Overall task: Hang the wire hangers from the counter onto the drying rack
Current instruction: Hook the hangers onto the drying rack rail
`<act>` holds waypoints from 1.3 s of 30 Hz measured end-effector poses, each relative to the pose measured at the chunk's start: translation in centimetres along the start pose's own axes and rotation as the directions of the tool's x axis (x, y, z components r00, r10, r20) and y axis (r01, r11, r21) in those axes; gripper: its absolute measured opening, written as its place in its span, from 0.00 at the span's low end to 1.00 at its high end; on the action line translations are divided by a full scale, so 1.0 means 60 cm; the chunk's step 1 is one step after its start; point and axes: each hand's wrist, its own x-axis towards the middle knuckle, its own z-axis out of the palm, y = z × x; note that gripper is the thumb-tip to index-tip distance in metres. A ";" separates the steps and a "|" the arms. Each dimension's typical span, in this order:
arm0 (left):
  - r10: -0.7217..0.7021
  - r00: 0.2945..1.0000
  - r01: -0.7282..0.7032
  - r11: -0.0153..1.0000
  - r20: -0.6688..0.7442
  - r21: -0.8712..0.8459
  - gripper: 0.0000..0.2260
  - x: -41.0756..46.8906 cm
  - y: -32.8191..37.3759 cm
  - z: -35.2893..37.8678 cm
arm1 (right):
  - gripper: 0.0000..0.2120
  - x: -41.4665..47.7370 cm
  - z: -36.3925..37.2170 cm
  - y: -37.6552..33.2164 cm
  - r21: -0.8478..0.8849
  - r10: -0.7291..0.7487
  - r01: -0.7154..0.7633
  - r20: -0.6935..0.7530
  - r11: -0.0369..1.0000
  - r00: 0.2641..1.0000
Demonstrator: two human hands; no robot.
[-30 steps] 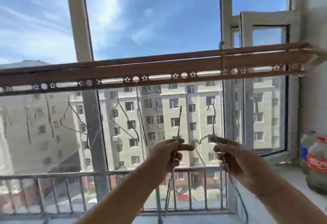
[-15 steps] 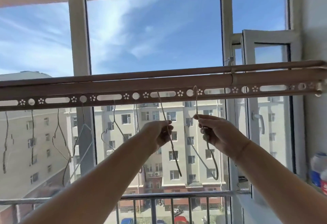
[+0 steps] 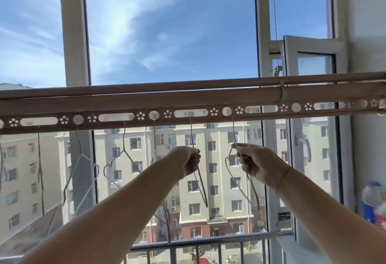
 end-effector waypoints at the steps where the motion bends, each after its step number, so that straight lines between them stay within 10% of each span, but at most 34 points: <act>1: -0.003 1.000 0.003 1.000 -0.004 -0.003 0.08 0.005 -0.003 -0.001 | 0.09 0.003 -0.002 0.004 -0.003 0.006 -0.006 -0.006 1.000 1.000; 30: -0.147 0.988 0.144 0.988 -0.037 -0.061 0.08 -0.059 -0.207 -0.021 | 0.09 -0.075 -0.086 0.209 0.133 0.232 -0.217 -0.114 0.967 0.966; 39: -0.325 0.940 0.323 0.946 0.101 0.041 0.08 -0.061 -0.362 0.062 | 0.06 -0.204 -0.226 0.334 0.238 0.350 -0.279 -0.349 0.930 0.869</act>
